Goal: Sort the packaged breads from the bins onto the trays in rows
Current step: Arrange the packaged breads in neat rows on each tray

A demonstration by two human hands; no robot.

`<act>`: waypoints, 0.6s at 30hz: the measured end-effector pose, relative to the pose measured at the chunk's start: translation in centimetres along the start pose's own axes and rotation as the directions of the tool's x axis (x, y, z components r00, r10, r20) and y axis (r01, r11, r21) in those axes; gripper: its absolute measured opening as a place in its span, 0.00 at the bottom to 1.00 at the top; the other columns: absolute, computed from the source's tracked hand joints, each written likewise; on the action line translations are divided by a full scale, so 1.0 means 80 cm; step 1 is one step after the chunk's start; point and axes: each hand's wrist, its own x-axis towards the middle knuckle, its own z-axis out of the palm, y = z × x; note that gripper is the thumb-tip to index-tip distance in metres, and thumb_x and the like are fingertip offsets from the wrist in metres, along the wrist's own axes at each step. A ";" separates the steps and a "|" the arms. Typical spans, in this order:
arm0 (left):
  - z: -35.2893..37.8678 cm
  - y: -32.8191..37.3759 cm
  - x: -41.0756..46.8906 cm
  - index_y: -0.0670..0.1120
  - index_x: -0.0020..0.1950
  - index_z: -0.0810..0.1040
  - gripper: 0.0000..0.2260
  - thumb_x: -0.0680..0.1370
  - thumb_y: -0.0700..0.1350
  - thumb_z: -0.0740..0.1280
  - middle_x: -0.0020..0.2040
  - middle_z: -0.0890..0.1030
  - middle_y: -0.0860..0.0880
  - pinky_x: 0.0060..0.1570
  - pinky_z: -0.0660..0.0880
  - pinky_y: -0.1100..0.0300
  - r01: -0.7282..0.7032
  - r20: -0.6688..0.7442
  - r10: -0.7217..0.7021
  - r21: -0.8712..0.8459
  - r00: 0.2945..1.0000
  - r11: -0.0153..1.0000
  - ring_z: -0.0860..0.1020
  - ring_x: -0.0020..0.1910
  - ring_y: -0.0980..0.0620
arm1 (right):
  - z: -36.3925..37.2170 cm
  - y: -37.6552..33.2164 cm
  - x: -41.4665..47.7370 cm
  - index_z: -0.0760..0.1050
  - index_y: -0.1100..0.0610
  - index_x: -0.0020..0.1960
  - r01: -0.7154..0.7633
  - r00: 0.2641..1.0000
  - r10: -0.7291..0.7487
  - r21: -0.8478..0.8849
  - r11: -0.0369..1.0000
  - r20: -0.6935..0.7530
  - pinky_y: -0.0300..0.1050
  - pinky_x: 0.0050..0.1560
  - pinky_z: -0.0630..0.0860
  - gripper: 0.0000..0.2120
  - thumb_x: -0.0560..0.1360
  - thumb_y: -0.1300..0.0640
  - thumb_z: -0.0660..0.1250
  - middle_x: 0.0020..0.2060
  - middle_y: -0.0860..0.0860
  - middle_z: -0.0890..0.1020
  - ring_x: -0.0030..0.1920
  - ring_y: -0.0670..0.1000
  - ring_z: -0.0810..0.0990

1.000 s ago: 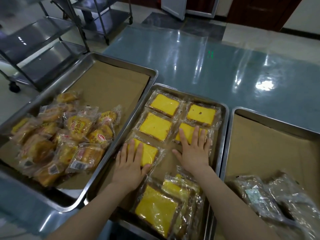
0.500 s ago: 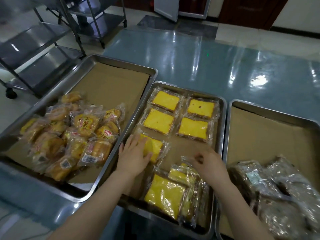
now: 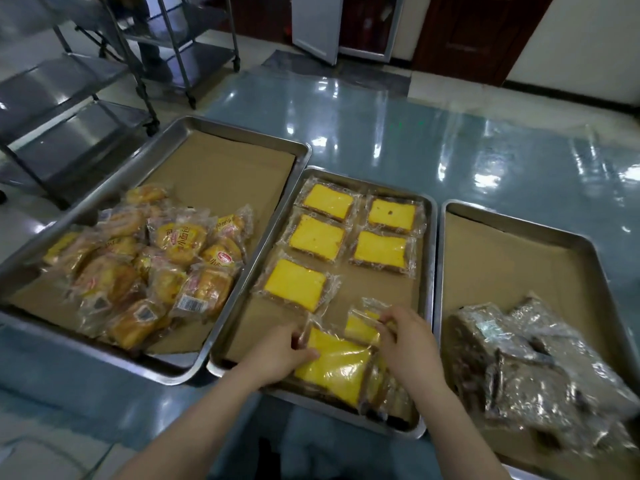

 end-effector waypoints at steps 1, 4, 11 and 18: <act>-0.006 -0.003 0.000 0.51 0.38 0.69 0.13 0.71 0.54 0.72 0.33 0.74 0.54 0.32 0.66 0.63 0.007 -0.029 -0.007 -0.025 1.000 1.000 0.72 0.32 0.58 | 0.000 0.000 -0.003 0.70 0.46 0.45 -0.041 0.999 0.041 0.035 0.999 -0.005 0.44 0.40 0.72 0.06 0.78 0.56 0.64 0.42 0.43 0.76 0.43 0.46 0.76; -0.029 -0.021 -0.004 0.51 0.42 0.69 0.12 0.71 0.51 0.73 0.37 0.75 0.54 0.32 0.66 0.63 0.031 -0.135 -0.030 0.011 0.990 0.999 0.74 0.36 0.58 | 0.004 0.003 -0.011 0.70 0.48 0.47 -0.139 0.989 0.143 0.087 0.986 -0.045 0.45 0.37 0.71 0.04 0.78 0.56 0.63 0.37 0.41 0.76 0.37 0.45 0.75; -0.052 -0.038 -0.014 0.51 0.71 0.57 0.34 0.71 0.43 0.72 0.49 0.72 0.55 0.35 0.68 0.67 0.033 -0.285 0.008 0.137 0.958 0.990 0.75 0.43 0.58 | 0.007 -0.001 -0.034 0.70 0.51 0.43 -0.382 0.899 0.431 0.346 0.857 -0.075 0.42 0.33 0.70 0.07 0.77 0.50 0.65 0.37 0.46 0.78 0.37 0.45 0.76; -0.029 -0.017 -0.012 0.52 0.76 0.50 0.36 0.73 0.36 0.64 0.77 0.42 0.46 0.72 0.43 0.50 -0.132 -0.244 0.292 0.514 0.925 0.847 0.38 0.75 0.46 | 0.011 -0.008 -0.073 0.69 0.52 0.49 -0.370 0.929 0.370 -0.004 0.929 -0.014 0.47 0.45 0.70 0.15 0.65 0.62 0.69 0.48 0.48 0.74 0.50 0.54 0.73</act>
